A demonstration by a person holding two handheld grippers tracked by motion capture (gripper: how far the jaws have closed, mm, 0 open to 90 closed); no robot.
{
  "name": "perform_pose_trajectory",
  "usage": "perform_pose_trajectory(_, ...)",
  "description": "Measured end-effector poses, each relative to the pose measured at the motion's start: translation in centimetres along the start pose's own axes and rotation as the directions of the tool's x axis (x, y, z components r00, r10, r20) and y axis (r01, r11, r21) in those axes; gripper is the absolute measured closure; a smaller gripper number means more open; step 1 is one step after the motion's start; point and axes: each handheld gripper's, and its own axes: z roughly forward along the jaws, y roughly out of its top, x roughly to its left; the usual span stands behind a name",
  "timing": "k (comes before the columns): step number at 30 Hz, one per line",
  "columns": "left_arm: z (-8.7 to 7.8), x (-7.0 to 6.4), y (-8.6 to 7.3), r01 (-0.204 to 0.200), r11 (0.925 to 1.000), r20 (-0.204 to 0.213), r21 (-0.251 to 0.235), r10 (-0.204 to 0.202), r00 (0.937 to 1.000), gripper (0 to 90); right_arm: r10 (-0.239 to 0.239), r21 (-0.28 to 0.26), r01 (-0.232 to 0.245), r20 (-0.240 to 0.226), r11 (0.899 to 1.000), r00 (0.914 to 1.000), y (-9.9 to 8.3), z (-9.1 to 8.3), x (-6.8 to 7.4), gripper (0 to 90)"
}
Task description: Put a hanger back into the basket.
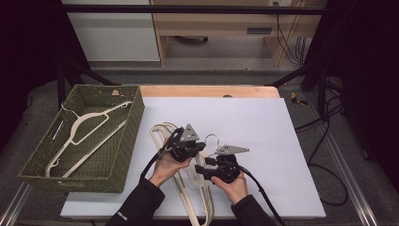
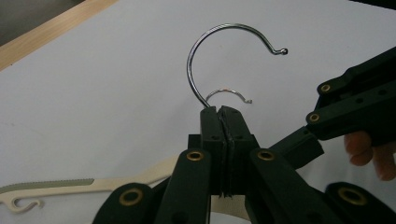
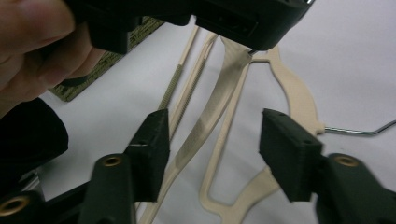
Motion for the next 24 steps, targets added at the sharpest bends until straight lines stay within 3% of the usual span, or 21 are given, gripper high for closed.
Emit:
perform_pose_trajectory(4, -0.2, 0.0, 0.0, -0.004, 1.0000, -0.003, 0.001, 0.004, 1.0000, 88.8, 0.059, 0.010, -0.059, -0.029, 0.998, 0.9978, 0.1, 0.4, -0.2, 59.4)
perform_pose_trajectory(9, -0.2, -0.1, 0.0, -0.002, 1.0000, -0.007, 0.000, 0.002, 1.0000, 88.8, 0.086, 0.023, -0.085, -0.072, 0.996, 0.9937, 0.3, 0.7, -0.2, 72.4)
perform_pose_trajectory(11, -0.3, -0.1, 0.0, -0.001, 1.0000, -0.010, 0.001, 0.001, 0.9999, 88.7, 0.086, 0.028, -0.085, -0.075, 0.996, 0.9934, 0.4, 0.8, -0.3, 74.2)
perform_pose_trajectory(18, -1.0, -0.1, 0.0, 0.012, 0.9999, 0.003, -0.007, -0.012, 0.9999, 87.3, 0.164, 0.038, -0.160, -0.115, 0.986, 0.9797, 0.5, 0.7, -0.5, 78.3)
perform_pose_trajectory(24, -3.7, 0.1, 0.1, 0.032, 0.9981, 0.001, -0.052, -0.032, 0.9995, 69.3, 0.225, 0.050, -0.220, -0.140, 0.974, 0.9642, 0.6, 0.7, -0.4, 80.7)
